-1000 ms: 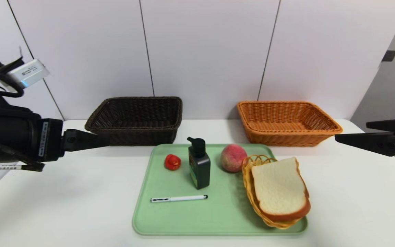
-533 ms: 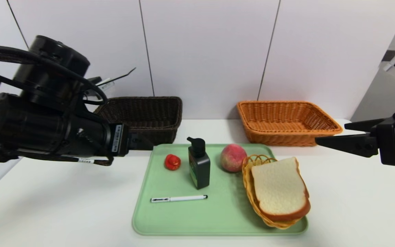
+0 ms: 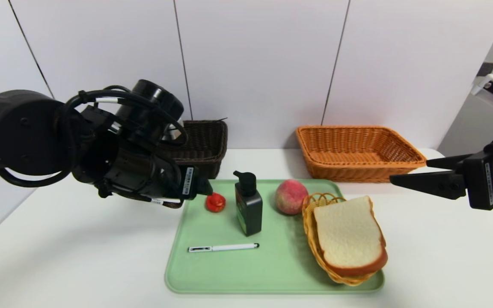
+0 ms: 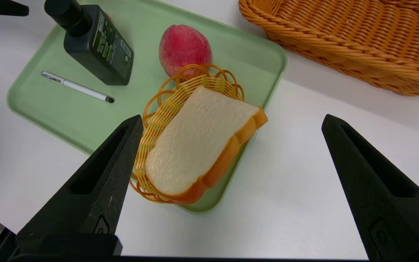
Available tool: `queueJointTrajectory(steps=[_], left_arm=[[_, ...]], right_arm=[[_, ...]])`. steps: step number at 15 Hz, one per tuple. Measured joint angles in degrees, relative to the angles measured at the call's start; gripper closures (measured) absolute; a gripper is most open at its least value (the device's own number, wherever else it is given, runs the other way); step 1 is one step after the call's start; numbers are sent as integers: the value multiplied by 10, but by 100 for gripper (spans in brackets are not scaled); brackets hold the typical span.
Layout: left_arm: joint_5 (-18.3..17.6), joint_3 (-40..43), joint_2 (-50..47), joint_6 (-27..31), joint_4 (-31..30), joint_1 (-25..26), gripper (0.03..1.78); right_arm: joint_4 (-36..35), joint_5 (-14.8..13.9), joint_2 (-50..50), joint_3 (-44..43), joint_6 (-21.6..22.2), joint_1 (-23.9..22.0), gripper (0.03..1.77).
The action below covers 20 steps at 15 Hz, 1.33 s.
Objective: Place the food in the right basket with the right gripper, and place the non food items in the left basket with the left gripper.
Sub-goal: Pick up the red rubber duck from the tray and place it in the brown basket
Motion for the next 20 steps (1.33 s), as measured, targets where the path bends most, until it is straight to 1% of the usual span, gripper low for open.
queueJointTrajectory(steps=[2, 4, 6, 12, 13, 16, 20], left_arm=[[7, -5, 21, -1, -16, -3, 12], [16, -7, 43, -3, -55, -6, 12], [18, -8, 59, -3, -75, -9, 12], [21, -25, 100, -5, -75, -14, 12], [26, -26, 105, -5, -75, -14, 12], [62, -36, 123, -7, -75, -14, 12], [64, -39, 140, -8, -76, -14, 12]], right_arm=[[0, 0, -3, 4, 2, 0, 10], [0, -1, -7, 5, 1, 0, 10], [-1, -1, -9, 6, 1, 0, 10], [-3, -1, -14, 14, 2, 0, 10], [-3, -1, -14, 16, 2, 0, 10], [-3, -2, -18, 21, 2, -1, 10], [-3, -3, -23, 26, 2, -1, 10]])
